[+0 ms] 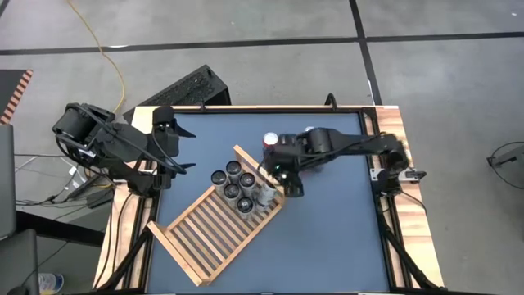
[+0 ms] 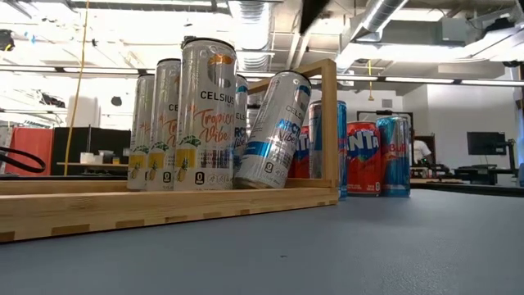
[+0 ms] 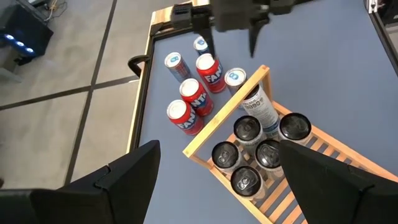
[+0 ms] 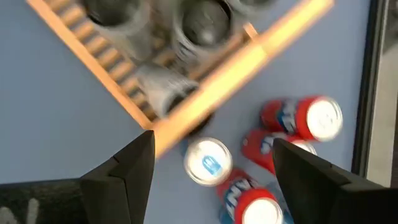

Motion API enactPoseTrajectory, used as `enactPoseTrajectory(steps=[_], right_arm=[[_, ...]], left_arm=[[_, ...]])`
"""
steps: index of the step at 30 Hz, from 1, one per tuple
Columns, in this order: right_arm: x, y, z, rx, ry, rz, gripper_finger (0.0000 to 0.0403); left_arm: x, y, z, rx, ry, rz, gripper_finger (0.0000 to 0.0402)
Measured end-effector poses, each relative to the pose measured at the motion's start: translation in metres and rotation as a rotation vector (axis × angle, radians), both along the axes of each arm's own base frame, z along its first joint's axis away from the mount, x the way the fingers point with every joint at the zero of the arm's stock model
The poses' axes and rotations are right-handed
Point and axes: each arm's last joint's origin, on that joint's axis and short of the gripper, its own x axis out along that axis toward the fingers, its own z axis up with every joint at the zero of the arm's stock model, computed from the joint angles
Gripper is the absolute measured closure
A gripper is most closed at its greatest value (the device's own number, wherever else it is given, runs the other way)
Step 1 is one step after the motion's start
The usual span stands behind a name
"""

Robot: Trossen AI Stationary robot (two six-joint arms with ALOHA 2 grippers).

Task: Place canned beverage on shelf
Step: Adjust the white blue soda can on the shelf

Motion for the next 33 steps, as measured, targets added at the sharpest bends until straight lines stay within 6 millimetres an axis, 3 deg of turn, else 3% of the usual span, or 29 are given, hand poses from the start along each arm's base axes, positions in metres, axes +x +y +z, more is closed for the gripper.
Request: enactPoseTrajectory(steps=[7,15,21,29,33], right_arm=[[-0.029,-0.018,-0.031,0.008,-0.124,-0.034,0.0155],[-0.020,-0.026,-0.073,-0.015,-0.119,-0.013,0.0285],[-0.020,-0.035,-0.074,-0.039,-0.115,0.024,0.0349],[-0.014,-0.048,-0.076,0.027,-0.169,0.069,0.0396],[-0.014,-0.047,-0.083,0.028,-0.166,0.079,0.0400]], left_arm=[[0.000,0.001,0.000,0.016,-0.008,0.024,0.0087],[0.000,0.002,0.000,0.008,-0.024,0.067,0.0087],[0.000,0.002,0.001,0.011,-0.032,0.087,0.0087],[0.000,0.003,0.001,0.006,-0.045,0.118,0.0087],[0.000,0.003,0.001,0.006,-0.046,0.120,0.0087]])
